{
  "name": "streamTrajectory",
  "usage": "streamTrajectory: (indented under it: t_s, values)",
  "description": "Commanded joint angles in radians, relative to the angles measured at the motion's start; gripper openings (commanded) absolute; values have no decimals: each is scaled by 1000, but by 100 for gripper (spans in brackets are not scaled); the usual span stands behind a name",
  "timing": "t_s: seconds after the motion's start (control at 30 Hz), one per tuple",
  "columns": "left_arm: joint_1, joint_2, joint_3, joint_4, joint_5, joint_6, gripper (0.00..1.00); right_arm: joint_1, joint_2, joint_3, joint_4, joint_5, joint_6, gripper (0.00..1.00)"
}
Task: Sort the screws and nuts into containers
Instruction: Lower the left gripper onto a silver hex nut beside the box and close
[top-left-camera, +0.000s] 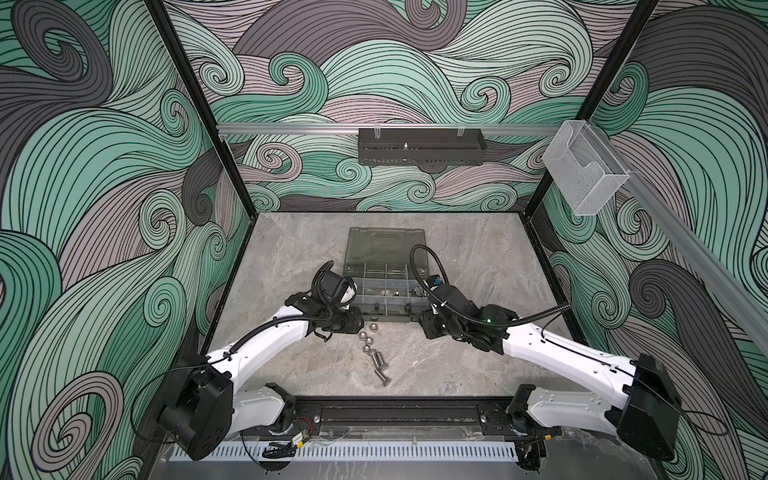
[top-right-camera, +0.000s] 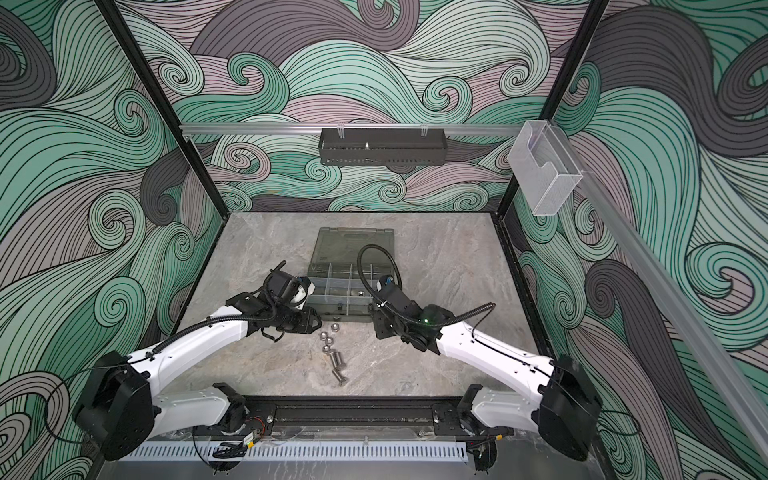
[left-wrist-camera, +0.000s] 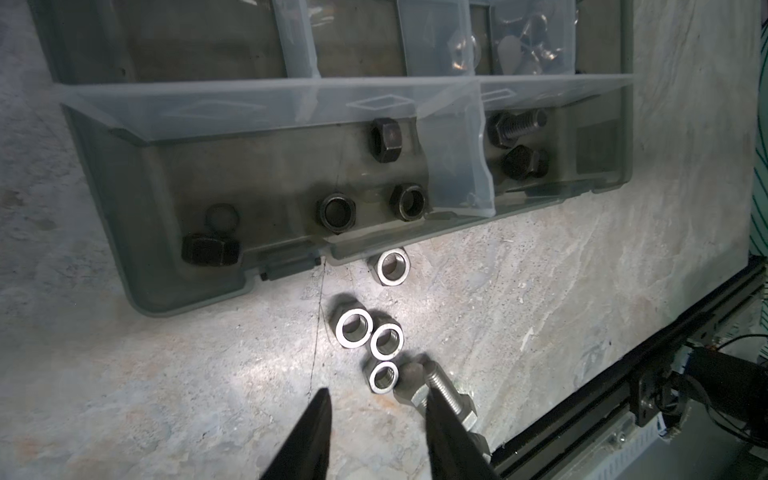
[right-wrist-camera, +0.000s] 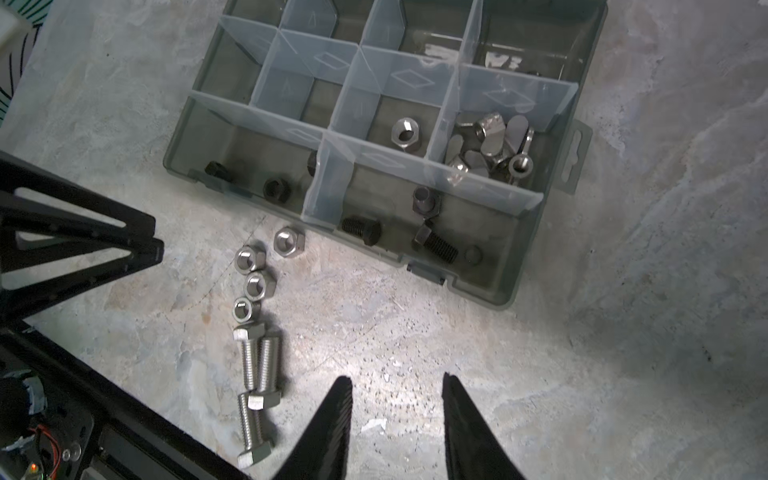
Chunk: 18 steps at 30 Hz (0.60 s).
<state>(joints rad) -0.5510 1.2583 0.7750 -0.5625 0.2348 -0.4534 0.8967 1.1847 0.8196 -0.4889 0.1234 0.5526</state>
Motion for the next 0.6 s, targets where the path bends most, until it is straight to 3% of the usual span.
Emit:
streamTrajectory:
  t_s: [0.0, 0.57]
  values:
    - [-23, 51, 42, -52, -53, -23, 42, 2, -46, -46, -38, -21, 21, 38]
    - [-106, 232, 110, -51, -138, -95, 45, 2, -73, -102, -61, -79, 2, 38]
